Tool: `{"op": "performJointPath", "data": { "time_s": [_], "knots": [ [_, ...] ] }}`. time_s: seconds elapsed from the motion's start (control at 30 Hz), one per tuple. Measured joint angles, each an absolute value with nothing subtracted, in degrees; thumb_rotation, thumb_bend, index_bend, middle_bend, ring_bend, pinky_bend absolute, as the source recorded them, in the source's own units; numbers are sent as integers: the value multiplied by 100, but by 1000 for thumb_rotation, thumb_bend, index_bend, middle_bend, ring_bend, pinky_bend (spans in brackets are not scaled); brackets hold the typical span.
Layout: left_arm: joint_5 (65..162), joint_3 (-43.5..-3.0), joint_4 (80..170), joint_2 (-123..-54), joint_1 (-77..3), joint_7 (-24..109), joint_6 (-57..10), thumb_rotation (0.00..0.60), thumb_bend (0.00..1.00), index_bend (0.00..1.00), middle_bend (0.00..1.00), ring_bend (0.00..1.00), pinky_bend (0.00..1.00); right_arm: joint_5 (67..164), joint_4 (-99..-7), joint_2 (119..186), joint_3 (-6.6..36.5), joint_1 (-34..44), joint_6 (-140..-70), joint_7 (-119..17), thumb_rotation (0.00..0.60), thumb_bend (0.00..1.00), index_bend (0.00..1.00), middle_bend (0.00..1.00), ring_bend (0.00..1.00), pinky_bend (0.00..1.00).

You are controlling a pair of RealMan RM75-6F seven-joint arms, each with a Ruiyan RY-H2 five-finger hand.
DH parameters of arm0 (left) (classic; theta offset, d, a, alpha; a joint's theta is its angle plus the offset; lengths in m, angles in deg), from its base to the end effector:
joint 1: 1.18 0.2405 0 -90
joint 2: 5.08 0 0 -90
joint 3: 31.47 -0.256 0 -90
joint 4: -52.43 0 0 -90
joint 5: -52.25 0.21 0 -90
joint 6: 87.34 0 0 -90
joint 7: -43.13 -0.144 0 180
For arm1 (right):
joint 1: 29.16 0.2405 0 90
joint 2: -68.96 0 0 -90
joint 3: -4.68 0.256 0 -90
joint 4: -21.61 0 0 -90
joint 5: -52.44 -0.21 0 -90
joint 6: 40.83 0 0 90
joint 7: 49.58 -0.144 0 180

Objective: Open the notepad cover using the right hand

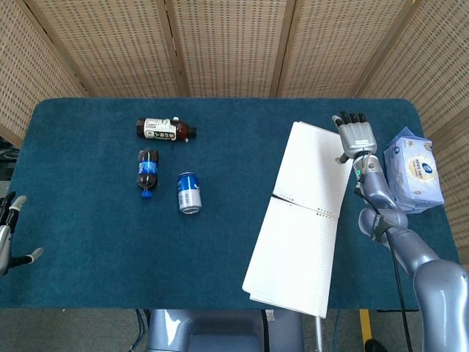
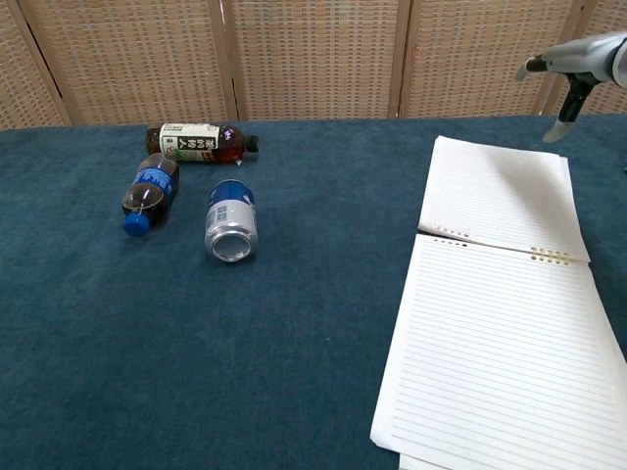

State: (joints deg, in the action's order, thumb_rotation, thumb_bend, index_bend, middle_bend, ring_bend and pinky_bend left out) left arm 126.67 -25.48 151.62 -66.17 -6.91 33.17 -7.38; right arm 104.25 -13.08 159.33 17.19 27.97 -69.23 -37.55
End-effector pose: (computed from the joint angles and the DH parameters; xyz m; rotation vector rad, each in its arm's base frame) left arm -0.3141 0.1930 0.1694 -1.2999 -0.9412 -0.7279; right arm -0.2291 -0.5139 0.0955 1.5738 -0.8258 0.5116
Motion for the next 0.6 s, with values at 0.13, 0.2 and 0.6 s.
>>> {"op": "performJointPath", "data": {
  "time_s": [0.13,0.2,0.6],
  "knots": [
    [12772,-2586,15176,-6590,-665,3396,-668,600,0,0,0,0,0,10828,-1750,15734,1733,2601,-7622,-4111,600,0,0,0,0,0],
    [12833,-2607,15180,-6573,-648,3449,-631,600,0,0,0,0,0,11025,-2114,15560,1719,2461,-7988,-4239,600,0,0,0,0,0],
    [13409,-2835,15249,-6441,-456,3739,-262,600,0,0,0,0,0,12349,-5321,13987,1245,741,-10724,-4537,600,0,0,0,0,0]
  ]
}}
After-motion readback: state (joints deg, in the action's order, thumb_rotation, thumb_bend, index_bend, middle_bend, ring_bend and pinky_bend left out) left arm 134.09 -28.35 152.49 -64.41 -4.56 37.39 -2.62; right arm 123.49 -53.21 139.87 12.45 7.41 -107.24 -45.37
